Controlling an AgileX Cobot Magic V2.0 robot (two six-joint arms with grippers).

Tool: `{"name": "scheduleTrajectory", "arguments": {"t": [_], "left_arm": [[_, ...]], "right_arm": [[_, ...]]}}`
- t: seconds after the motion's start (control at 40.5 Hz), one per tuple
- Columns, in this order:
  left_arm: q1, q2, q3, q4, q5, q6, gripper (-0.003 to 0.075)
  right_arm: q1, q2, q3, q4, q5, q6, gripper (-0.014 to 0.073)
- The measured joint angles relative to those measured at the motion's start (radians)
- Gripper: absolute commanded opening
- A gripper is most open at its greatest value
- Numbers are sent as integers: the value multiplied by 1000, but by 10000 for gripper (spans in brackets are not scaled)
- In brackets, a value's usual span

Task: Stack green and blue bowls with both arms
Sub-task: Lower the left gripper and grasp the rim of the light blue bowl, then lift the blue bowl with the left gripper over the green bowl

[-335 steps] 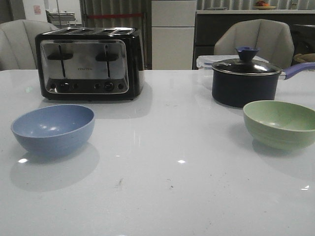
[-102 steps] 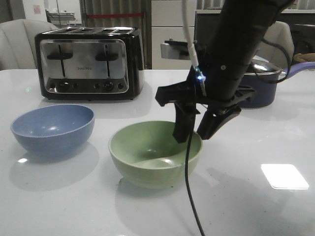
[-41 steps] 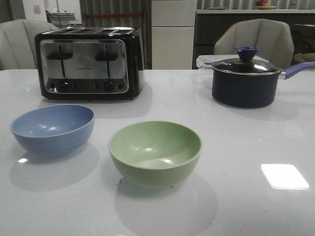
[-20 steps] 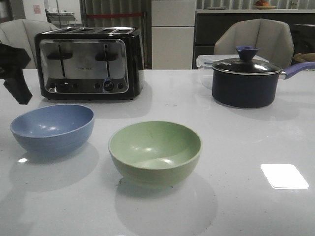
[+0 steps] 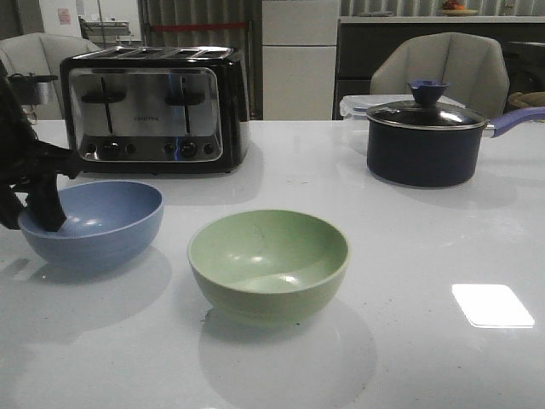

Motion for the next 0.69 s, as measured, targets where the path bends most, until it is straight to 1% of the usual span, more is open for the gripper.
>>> {"name": "scheduleTrajectory", "arguments": {"t": [0.148, 0.296, 0.493, 0.617, 0.691], "left_arm": [[-2, 0, -2, 0, 4, 0, 93], [-2, -2, -28, -5, 31, 0, 93], [-14, -55, -103, 2, 148, 0, 93], [-57, -110, -171, -3, 204, 24, 93], [-103, -133, -213, -21, 239, 54, 93]], "right_arm": [[0, 0, 0, 0, 0, 0, 426], [0, 0, 0, 0, 0, 0, 426], [0, 0, 0, -2, 0, 0, 426], [0, 0, 0, -2, 0, 0, 426], [0, 0, 0, -2, 0, 0, 426]]}}
